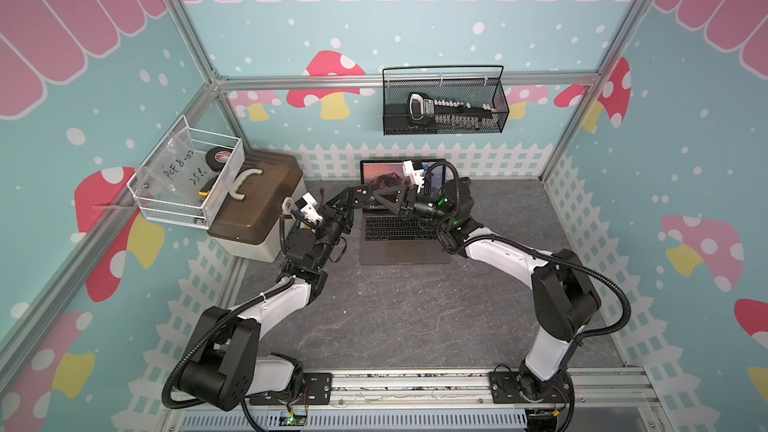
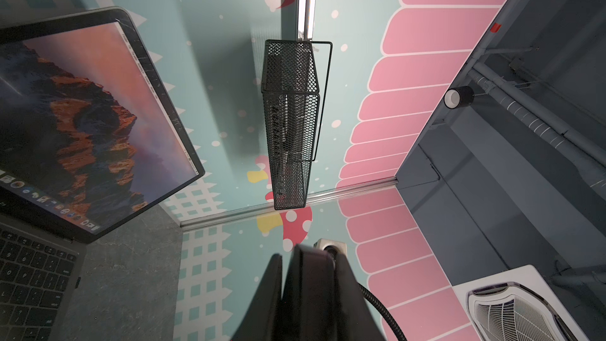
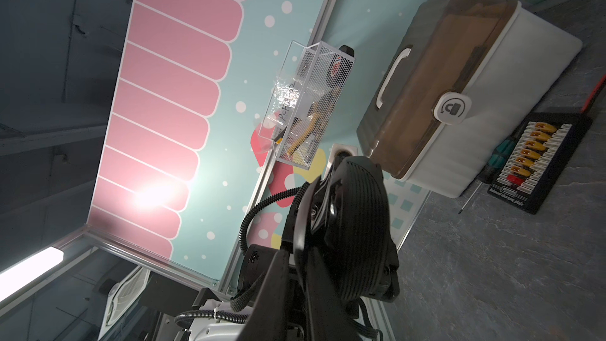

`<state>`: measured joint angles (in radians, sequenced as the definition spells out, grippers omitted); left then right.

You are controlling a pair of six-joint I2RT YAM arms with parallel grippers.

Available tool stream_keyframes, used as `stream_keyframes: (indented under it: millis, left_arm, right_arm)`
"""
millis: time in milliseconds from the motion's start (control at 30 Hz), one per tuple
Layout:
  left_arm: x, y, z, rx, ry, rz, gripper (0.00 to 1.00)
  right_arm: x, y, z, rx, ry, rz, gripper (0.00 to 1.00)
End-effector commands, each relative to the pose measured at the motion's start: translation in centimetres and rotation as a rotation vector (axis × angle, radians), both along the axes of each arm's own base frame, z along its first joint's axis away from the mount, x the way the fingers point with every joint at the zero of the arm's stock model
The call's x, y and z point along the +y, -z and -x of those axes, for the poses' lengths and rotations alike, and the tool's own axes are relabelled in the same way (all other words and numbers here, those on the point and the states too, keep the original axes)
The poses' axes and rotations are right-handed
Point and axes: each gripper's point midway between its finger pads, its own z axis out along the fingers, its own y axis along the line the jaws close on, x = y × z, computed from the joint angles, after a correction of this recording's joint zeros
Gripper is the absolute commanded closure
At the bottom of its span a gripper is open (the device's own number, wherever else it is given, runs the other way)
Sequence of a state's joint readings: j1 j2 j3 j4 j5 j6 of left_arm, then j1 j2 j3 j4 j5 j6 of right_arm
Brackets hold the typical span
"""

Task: Insert the wireless mouse receiver into the laptop
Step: Close the lid on the mouse.

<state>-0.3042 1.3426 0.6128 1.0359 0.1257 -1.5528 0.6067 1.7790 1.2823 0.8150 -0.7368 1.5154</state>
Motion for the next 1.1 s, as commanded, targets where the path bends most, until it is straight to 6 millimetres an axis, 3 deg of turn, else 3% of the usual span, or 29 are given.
stream_keyframes:
  millis: [0,333,700,1067]
  left_arm:
    - [0.5,-1.8,0.7,-0.046,-0.005,0.038,1.00]
    - [0.4,-1.5,0.6,-0.038,-0.004,0.033,1.00]
    - [0.3,-1.3,0.5,-0.031,0.000,0.026,1.00]
    - [0.1,-1.1,0.4,-0.027,0.007,0.022,1.00]
  right_arm:
    - [-0.3,-0.4,-0.1,-0.009,0.016,-0.002,0.84]
    - [-0.4,0.6,-0.4,-0.011,0.047,0.068,0.83]
    - [-0.4,2.0,-0.5,-0.047,0.087,0.259,0.79]
    - [-0.5,2.0,-0.8,-0.075,0.109,0.350,0.76]
